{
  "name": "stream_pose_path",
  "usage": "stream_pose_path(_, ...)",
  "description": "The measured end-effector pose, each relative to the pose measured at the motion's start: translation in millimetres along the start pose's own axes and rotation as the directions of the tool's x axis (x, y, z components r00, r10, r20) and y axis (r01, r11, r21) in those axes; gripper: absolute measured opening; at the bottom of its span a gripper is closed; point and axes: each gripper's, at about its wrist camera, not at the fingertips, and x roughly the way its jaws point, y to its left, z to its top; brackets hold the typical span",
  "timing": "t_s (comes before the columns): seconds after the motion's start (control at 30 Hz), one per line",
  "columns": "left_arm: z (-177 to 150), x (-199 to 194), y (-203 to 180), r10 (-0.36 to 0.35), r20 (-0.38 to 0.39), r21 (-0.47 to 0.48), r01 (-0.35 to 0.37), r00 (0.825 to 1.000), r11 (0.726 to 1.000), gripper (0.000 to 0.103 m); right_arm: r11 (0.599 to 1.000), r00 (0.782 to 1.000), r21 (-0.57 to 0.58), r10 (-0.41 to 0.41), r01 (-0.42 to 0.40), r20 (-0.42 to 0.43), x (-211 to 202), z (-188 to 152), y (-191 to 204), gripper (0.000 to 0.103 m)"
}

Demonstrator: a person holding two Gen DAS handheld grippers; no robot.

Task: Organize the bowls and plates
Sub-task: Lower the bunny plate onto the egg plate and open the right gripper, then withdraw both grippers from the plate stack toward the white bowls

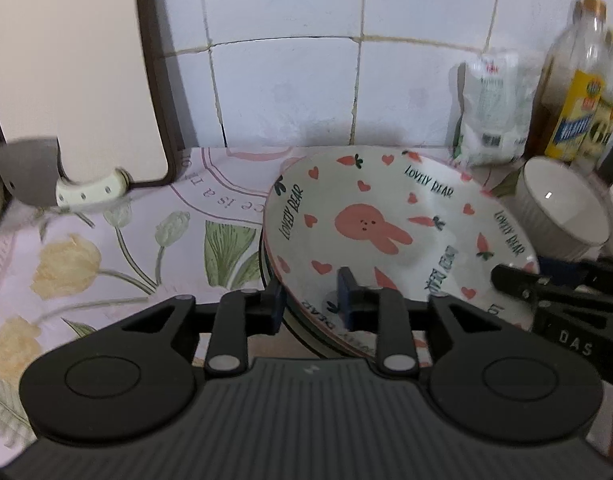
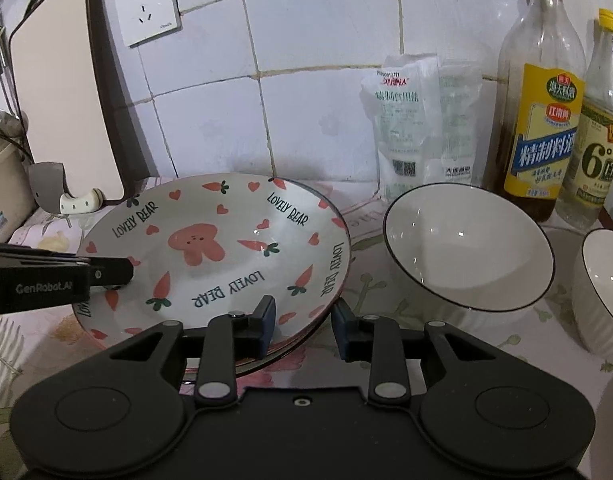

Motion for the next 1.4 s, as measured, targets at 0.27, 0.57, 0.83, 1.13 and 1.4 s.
stream_pose_path(0.27, -2, -16, -5, 0.124, 0.032, 0.056, -0.126, 0.992, 0.990, 0.044, 0.999, 0.998, 0.033, 0.035, -0.036, 0.052, -19, -3, 2, 0.037)
stream_pose_path(0.57, -15, -91, 6, 0.061, 0.081, 0.050, -0.065, 0.995, 0.997, 0.062, 0.993, 0.992, -0.056, 0.105, -0.101, 0.070, -80, -2, 17, 0.037)
stream_pose_path(0.83, -30, -156, 16, -0.056, 0.096, 0.012, 0.056, 0.994, 0.998, 0.067, 0.986, 0.985, -0.139, 0.110, -0.091, 0.131, -146, -7, 33, 0.050)
stream_pose_path(1.13, -61, -222, 7, -0.088, 0.164, 0.062, 0.078, 0.983, 0.995, 0.080, 0.970, 0.975, -0.209, 0.160, -0.126, 0.154, -203, -23, 36, 0.084)
stream_pose_path(1.4, -85, -266, -19, -0.118, 0.216, 0.145, 0.088, 0.969, 0.986, 0.094, 0.956, 0.965, -0.257, 0.189, -0.139, 0.182, -250, -44, 23, 0.093)
